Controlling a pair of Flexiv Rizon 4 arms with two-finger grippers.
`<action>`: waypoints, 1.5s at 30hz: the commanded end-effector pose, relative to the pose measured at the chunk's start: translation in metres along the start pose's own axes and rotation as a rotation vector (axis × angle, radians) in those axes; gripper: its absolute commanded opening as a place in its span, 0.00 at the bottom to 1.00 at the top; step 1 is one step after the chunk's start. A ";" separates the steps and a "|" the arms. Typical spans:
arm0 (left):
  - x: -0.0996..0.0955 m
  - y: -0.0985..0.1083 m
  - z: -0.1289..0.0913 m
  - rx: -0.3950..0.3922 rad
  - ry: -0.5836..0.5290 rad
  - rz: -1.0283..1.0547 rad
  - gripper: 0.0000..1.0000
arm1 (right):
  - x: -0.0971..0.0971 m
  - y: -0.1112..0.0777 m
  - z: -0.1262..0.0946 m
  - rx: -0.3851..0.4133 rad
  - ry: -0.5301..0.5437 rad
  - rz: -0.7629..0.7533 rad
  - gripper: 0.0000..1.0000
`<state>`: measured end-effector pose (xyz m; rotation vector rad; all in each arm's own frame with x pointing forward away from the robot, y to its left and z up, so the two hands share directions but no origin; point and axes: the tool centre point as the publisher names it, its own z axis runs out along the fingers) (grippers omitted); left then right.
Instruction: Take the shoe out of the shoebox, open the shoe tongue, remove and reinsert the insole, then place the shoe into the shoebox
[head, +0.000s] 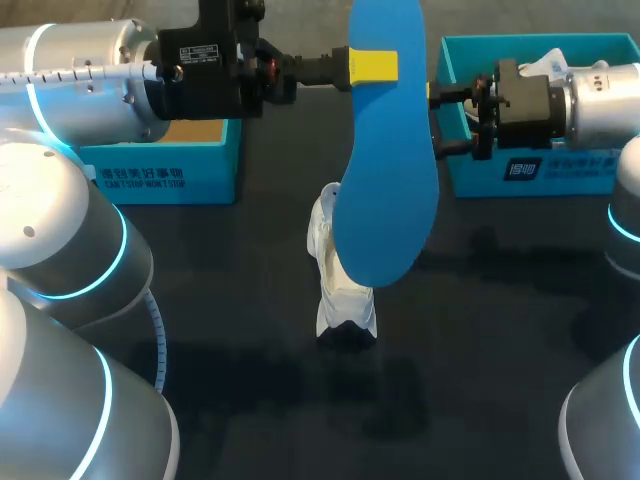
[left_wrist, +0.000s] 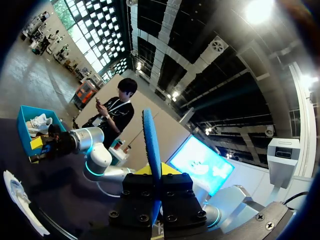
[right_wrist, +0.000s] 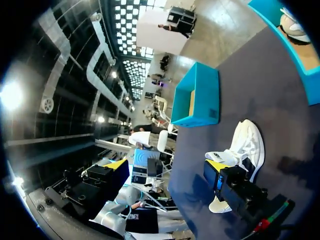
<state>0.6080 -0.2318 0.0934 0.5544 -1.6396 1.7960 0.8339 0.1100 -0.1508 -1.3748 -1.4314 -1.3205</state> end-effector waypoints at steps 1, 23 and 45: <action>0.000 0.001 0.001 0.001 -0.002 0.000 0.00 | 0.005 -0.001 0.000 0.010 0.011 0.009 1.00; 0.000 0.001 0.001 0.001 -0.002 0.000 0.00 | 0.039 -0.005 0.008 0.056 0.083 0.024 1.00; -0.022 0.010 -0.015 -0.022 0.023 0.279 0.00 | 0.039 -0.005 0.008 0.056 0.083 0.024 1.00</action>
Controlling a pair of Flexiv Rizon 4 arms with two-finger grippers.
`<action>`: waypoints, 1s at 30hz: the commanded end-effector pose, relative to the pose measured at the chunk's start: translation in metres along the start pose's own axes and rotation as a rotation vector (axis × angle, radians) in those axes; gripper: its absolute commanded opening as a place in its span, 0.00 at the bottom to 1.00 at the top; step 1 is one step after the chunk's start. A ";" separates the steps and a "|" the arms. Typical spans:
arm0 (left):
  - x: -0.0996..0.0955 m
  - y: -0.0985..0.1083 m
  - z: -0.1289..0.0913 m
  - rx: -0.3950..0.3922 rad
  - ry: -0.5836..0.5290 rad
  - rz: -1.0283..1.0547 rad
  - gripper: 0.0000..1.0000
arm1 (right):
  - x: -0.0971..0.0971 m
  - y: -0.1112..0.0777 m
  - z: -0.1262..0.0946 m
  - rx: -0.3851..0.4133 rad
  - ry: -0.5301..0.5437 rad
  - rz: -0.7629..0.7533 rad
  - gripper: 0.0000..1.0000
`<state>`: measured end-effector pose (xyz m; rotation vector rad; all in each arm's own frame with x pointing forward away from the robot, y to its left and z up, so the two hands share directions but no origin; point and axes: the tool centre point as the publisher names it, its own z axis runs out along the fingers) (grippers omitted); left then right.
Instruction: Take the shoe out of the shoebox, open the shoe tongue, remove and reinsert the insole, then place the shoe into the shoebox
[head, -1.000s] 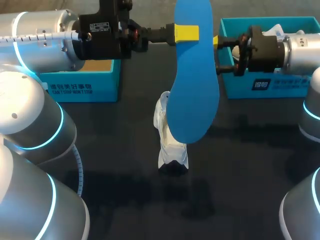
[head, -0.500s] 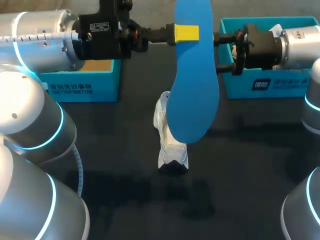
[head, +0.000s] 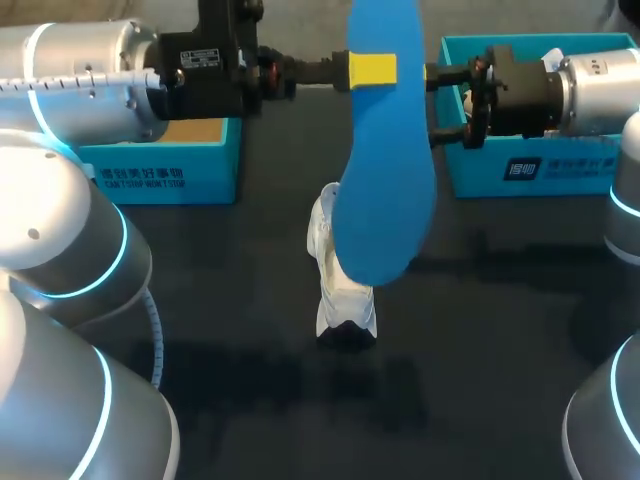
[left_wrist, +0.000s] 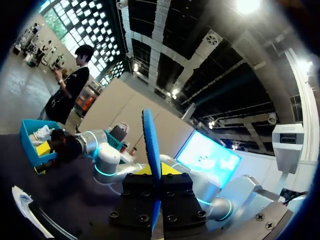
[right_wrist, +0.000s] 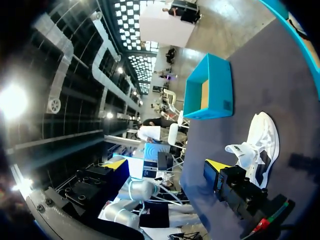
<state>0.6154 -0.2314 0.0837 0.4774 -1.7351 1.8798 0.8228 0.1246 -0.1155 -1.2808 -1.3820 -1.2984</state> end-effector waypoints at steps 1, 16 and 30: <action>-0.011 0.012 -0.014 -0.010 0.053 0.206 0.00 | 0.000 0.001 0.002 0.000 -0.001 0.001 1.00; -0.045 0.014 -0.028 -0.031 0.140 0.861 0.00 | 0.000 0.001 0.002 0.000 -0.001 0.001 1.00; -0.070 0.004 -0.039 -0.058 0.194 1.292 0.00 | 0.000 0.001 0.002 0.000 -0.001 0.001 1.00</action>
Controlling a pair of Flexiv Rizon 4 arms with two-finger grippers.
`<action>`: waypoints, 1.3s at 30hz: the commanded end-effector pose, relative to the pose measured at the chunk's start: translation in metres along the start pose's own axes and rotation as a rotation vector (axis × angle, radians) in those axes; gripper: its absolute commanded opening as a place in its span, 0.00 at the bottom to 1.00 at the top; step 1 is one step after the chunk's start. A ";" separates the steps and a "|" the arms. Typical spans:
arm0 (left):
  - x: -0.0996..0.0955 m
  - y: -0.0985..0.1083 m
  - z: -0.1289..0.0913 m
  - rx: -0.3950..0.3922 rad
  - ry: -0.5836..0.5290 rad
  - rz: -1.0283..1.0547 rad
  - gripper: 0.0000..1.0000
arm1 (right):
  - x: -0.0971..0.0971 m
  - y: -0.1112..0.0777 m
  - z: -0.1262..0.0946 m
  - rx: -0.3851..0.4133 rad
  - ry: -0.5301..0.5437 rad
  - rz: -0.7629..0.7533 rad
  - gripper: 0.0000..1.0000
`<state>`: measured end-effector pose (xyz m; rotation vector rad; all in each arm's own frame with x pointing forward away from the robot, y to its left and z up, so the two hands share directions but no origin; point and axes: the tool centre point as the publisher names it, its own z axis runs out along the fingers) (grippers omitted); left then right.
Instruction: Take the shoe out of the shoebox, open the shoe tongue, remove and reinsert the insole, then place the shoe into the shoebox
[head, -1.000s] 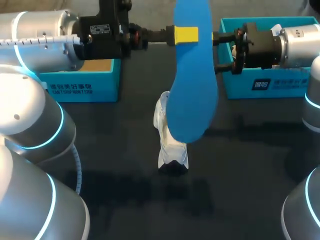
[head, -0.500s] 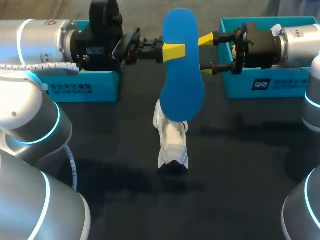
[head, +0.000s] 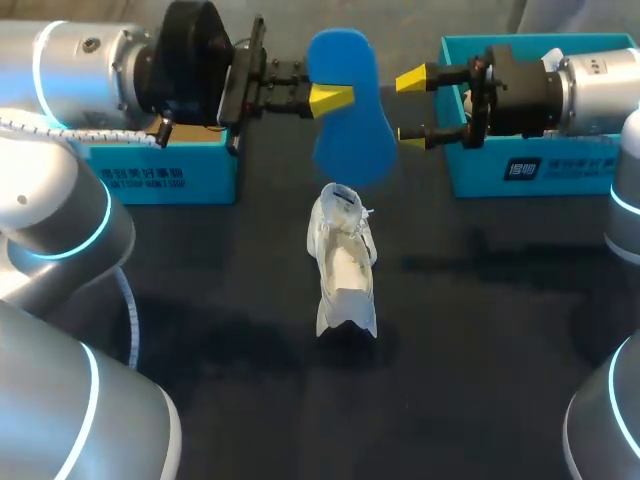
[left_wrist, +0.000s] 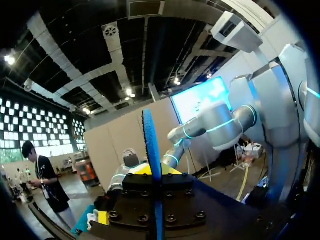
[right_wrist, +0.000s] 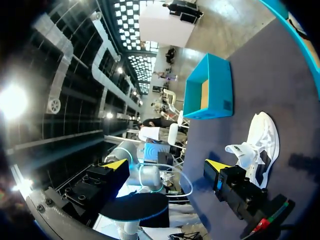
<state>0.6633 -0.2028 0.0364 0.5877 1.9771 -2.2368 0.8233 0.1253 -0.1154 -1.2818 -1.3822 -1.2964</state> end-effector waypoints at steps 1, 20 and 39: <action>-0.008 0.004 -0.002 0.001 0.063 0.317 0.00 | -0.001 0.000 0.001 -0.001 0.000 -0.001 1.00; -0.011 0.020 -0.006 -0.045 0.044 0.452 0.00 | -0.001 0.000 0.001 -0.001 0.000 -0.001 1.00; -0.006 0.067 -0.027 0.000 0.180 1.153 0.00 | -0.001 0.000 0.001 -0.001 0.000 -0.001 1.00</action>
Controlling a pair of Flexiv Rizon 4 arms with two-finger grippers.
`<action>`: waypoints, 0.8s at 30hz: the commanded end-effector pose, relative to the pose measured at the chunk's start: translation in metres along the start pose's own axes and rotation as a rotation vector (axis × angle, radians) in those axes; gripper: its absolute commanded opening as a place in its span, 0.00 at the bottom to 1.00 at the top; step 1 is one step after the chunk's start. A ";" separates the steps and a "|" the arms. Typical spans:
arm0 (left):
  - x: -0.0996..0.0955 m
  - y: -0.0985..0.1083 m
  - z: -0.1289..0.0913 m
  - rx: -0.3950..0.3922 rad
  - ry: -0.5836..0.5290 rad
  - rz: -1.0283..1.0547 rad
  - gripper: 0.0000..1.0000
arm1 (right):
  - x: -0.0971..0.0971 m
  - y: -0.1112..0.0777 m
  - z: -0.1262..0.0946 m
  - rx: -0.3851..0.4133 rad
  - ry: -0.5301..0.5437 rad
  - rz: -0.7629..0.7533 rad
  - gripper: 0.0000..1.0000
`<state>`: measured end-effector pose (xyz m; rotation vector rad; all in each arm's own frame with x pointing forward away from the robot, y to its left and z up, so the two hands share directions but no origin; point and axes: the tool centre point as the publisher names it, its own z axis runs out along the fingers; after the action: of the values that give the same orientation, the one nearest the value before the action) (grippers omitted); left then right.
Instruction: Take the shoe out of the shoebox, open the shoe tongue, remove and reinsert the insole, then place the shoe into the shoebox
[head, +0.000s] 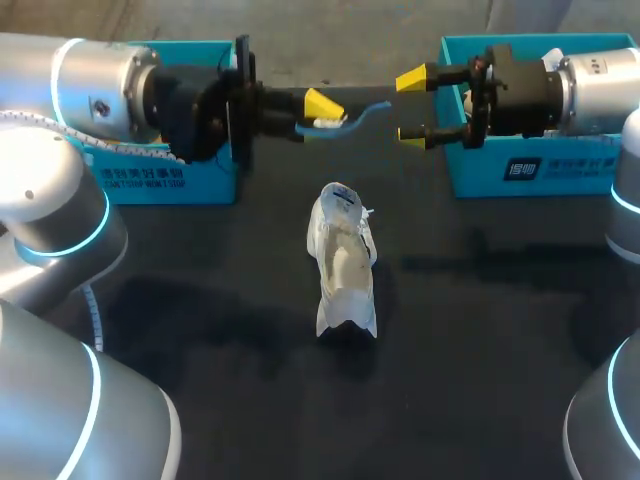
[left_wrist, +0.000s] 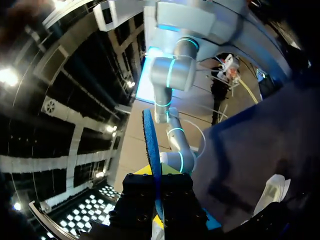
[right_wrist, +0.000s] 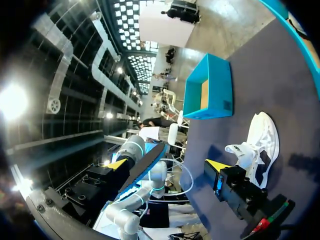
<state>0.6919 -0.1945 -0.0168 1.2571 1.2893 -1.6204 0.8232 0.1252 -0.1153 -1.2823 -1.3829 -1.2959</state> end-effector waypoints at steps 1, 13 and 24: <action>0.009 0.006 -0.008 0.043 0.093 0.248 0.00 | -0.001 0.001 0.001 -0.001 0.001 0.000 1.00; 0.035 0.027 -0.012 -0.015 0.145 0.468 0.00 | -0.001 0.001 0.001 -0.001 0.001 0.000 1.00; 0.058 0.044 -0.006 -0.106 0.144 0.507 0.00 | -0.001 0.001 0.001 -0.001 0.001 0.000 1.00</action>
<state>0.7227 -0.1946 -0.0786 1.5281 1.0023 -1.1222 0.8232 0.1253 -0.1153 -1.2821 -1.3829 -1.2960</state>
